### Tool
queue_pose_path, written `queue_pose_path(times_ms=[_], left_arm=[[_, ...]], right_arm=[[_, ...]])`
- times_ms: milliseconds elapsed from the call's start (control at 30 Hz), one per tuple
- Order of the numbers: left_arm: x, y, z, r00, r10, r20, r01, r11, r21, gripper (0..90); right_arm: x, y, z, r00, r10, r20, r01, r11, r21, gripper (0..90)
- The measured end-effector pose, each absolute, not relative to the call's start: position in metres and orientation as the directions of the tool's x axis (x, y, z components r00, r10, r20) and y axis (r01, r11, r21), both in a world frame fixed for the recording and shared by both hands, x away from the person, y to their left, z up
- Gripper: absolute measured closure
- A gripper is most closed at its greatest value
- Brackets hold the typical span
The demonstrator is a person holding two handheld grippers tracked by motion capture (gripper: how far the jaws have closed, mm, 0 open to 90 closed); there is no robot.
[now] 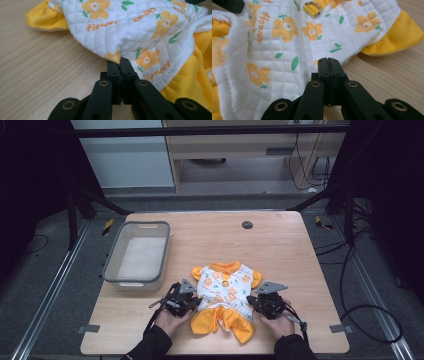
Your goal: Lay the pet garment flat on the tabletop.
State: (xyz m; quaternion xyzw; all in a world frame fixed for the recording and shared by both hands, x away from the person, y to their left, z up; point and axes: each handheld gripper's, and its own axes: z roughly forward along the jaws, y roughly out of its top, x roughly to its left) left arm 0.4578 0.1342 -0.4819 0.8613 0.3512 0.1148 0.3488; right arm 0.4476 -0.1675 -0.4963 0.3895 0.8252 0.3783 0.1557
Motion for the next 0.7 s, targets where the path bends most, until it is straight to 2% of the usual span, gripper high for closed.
queue_pose_path(times_ms=[333,500,700], left_arm=[[0.469,0.133,-0.462,0.729,0.684,-0.009,0.48,-0.502,0.72,88.6],[0.486,0.13,-0.46,0.702,0.712,0.016,0.489,-0.499,0.716,88.6],[0.51,0.126,-0.469,0.658,0.753,0.006,0.531,-0.47,0.705,88.1]], right_arm=[[0.46,-0.174,-0.482,-0.614,0.789,0.024,0.482,0.351,0.802,90.0],[0.479,-0.173,-0.48,-0.582,0.813,0.027,0.481,0.317,0.818,89.9],[0.505,-0.172,-0.481,-0.553,0.833,0.029,0.488,0.296,0.821,89.8]])
